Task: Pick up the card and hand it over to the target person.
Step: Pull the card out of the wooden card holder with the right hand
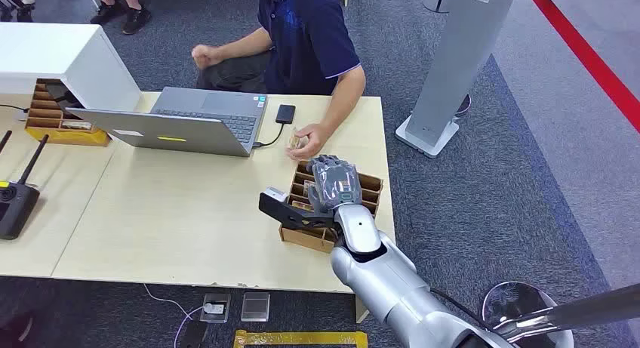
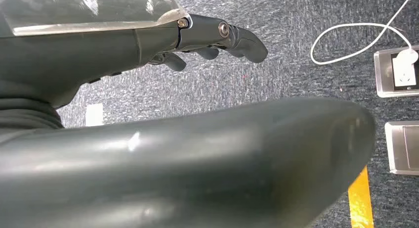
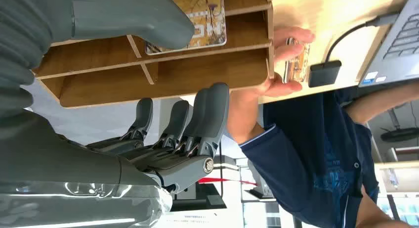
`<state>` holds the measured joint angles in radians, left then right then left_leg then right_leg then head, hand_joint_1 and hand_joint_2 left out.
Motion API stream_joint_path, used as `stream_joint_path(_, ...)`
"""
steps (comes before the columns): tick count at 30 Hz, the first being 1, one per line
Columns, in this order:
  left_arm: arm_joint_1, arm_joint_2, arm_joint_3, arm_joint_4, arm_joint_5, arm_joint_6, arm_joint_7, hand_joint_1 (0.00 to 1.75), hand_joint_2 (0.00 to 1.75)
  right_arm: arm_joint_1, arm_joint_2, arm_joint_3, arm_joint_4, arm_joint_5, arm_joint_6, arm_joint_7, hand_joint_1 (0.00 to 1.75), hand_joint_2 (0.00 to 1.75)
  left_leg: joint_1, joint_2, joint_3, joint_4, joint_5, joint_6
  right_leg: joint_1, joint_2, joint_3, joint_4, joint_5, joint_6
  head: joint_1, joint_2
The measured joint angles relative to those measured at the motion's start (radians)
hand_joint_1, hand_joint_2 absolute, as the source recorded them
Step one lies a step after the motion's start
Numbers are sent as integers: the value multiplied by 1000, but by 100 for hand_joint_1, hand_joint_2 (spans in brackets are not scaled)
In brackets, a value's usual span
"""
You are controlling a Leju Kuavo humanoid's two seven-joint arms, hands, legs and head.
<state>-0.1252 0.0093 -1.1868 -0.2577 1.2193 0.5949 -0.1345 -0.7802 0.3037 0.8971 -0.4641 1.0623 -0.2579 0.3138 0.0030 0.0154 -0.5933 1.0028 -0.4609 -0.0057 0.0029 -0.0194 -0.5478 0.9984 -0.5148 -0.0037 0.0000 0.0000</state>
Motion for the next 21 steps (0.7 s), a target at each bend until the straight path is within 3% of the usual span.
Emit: stream_joint_path(21, -1, 2, -8, 0, -9, -9, 10, 0, 0, -2, -12, -3, 26, 41, 0, 51, 93, 175, 0, -1, 1, 0, 0, 0, 0, 0, 1, 0, 0, 0, 0, 0)
